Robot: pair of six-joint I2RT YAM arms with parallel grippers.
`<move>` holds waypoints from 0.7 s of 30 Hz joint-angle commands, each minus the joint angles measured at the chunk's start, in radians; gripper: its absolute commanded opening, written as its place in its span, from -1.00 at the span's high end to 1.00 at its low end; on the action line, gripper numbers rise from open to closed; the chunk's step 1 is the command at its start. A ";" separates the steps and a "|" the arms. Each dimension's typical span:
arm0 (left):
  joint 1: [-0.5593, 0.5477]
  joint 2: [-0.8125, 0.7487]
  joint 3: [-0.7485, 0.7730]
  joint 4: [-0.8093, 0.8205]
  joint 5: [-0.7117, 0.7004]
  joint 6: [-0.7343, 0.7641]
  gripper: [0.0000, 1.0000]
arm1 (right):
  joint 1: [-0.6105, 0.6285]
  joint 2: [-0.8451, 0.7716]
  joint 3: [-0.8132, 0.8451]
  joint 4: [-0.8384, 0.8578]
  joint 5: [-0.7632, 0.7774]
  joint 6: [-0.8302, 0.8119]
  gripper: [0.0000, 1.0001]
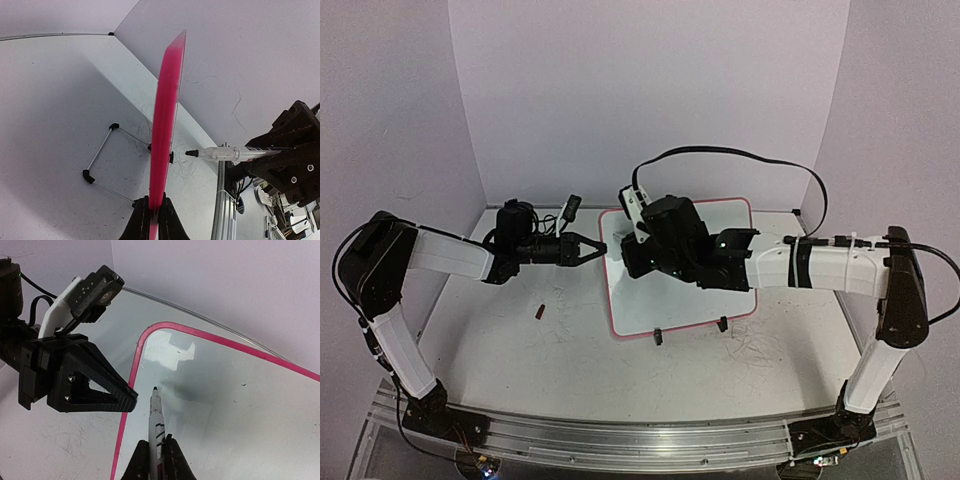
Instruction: Write a sentence on the whiteboard
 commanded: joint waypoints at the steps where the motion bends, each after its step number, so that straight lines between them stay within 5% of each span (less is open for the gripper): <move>1: 0.001 -0.023 0.031 -0.034 -0.012 -0.002 1.00 | -0.003 0.021 0.043 0.028 -0.007 -0.018 1.00; 21: 0.002 -0.025 0.032 -0.034 -0.008 -0.001 1.00 | -0.009 0.047 0.049 0.039 0.011 -0.013 1.00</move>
